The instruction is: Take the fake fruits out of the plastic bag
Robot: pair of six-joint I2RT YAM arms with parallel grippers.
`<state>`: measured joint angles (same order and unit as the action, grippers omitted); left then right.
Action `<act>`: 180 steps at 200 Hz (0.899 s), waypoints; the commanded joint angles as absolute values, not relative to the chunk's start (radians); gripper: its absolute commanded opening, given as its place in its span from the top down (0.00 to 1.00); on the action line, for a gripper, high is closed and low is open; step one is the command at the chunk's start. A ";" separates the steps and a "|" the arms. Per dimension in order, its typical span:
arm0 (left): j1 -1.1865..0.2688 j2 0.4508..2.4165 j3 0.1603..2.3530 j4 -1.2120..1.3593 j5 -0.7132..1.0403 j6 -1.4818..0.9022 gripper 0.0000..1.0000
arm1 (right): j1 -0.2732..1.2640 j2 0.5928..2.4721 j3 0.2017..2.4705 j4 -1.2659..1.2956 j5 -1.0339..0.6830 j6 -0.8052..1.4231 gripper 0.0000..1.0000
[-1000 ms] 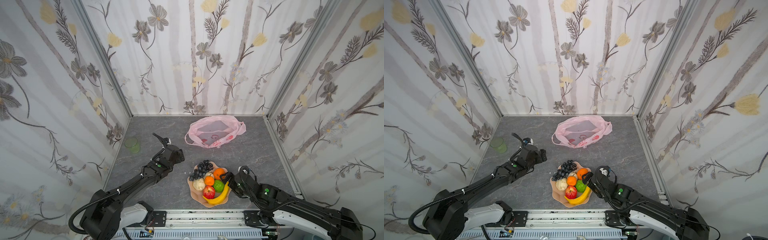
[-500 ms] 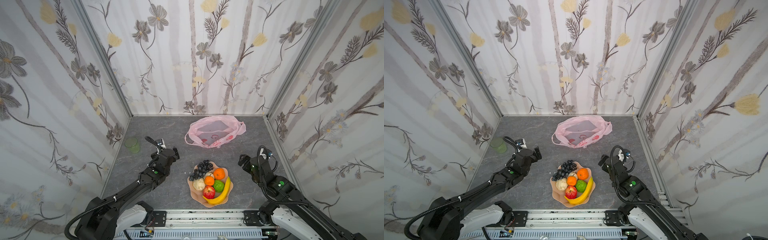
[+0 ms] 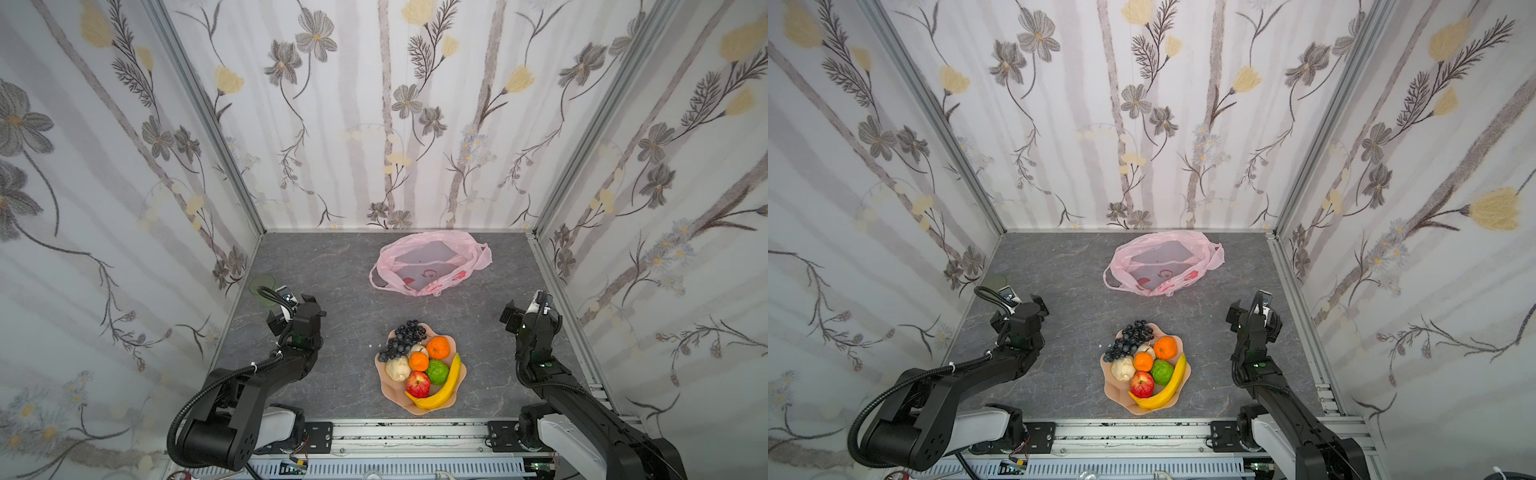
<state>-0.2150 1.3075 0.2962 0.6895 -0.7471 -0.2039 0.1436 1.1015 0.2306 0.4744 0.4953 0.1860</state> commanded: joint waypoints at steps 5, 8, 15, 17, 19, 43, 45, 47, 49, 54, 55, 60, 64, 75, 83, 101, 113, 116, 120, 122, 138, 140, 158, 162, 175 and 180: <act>-0.167 1.348 0.283 0.924 -0.583 -0.125 0.00 | 0.117 1.211 0.238 0.774 0.325 0.097 0.00; -0.159 1.353 0.281 0.939 -0.565 -0.118 0.00 | 0.117 1.221 0.248 0.776 0.312 0.086 0.00; -0.145 1.365 0.276 0.983 -0.538 -0.104 0.00 | 0.115 1.243 0.249 0.829 0.282 0.059 0.00; -0.140 1.368 0.274 0.994 -0.531 -0.098 0.00 | 0.115 1.247 0.248 0.838 0.279 0.056 0.00; -0.137 1.371 0.273 1.004 -0.525 -0.093 0.00 | 0.114 1.253 0.246 0.854 0.274 0.051 0.00; -0.094 1.415 0.258 1.138 -0.366 -0.043 0.00 | 0.088 1.325 0.241 1.020 0.173 -0.009 0.00; -0.091 1.420 0.261 1.140 -0.351 -0.046 0.00 | 0.084 1.331 0.242 1.034 0.157 -0.013 0.00; -0.086 1.423 0.263 1.141 -0.334 -0.052 0.00 | 0.080 1.336 0.242 1.047 0.146 -0.016 0.00; -0.080 1.427 0.264 1.144 -0.315 -0.059 0.00 | 0.079 1.343 0.242 1.059 0.134 -0.019 0.00; -0.065 1.447 0.255 1.180 -0.255 -0.072 0.00 | 0.069 1.361 0.242 1.083 0.104 -0.017 0.00; -0.061 1.453 0.252 1.185 -0.242 -0.073 0.00 | 0.066 1.365 0.241 1.089 0.096 -0.016 0.00; -0.054 1.486 0.243 1.237 -0.213 -0.069 0.00 | 0.049 1.397 0.237 1.132 0.050 -0.006 0.00; -0.053 1.514 0.238 1.274 -0.212 -0.068 0.00 | 0.040 1.427 0.236 1.156 0.029 -0.002 0.00; -0.055 1.594 0.236 1.364 -0.203 -0.052 0.00 | 0.024 1.507 0.233 1.245 0.025 0.018 0.00; -0.054 1.583 0.227 1.358 -0.208 -0.061 0.00 | 0.008 1.505 0.207 1.294 0.021 0.034 0.00; -0.055 1.587 0.230 1.358 -0.230 -0.066 0.00 | 0.009 1.495 0.221 1.248 0.064 0.044 0.00; -0.055 1.587 0.230 1.358 -0.244 -0.071 0.00 | 0.012 1.501 0.212 1.278 0.076 0.039 0.00; -0.055 1.588 0.230 1.358 -0.244 -0.071 0.00 | 0.012 1.504 0.208 1.287 0.077 0.040 0.00; -0.055 1.587 0.230 1.358 -0.244 -0.071 0.00 | 0.012 1.506 0.206 1.295 0.077 0.039 0.00; -0.055 1.587 0.229 1.358 -0.244 -0.071 0.00 | 0.012 1.507 0.207 1.296 0.077 0.039 0.00; -0.055 1.588 0.229 1.359 -0.244 -0.071 0.00 | 0.012 1.505 0.206 1.292 0.077 0.038 0.00; -0.055 1.587 0.229 1.358 -0.244 -0.072 0.00 | 0.013 1.505 0.206 1.292 0.074 0.036 0.00; -0.055 1.587 0.229 1.359 -0.244 -0.070 0.00 | 0.023 1.506 0.207 1.293 0.077 0.025 0.00; -0.055 1.586 0.229 1.358 -0.243 -0.069 0.00 | 0.023 1.506 0.207 1.293 0.077 0.025 0.00; -0.055 1.586 0.229 1.358 -0.244 -0.071 0.00 | 0.025 1.506 0.208 1.290 0.078 0.023 0.00; -0.055 1.587 0.229 1.359 -0.244 -0.070 0.00 | 0.025 1.508 0.210 1.290 0.078 0.023 0.00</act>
<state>-0.0566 1.5845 0.2310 1.3048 -0.2497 -0.0746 0.0219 1.5017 0.2047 1.2324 0.0845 0.0433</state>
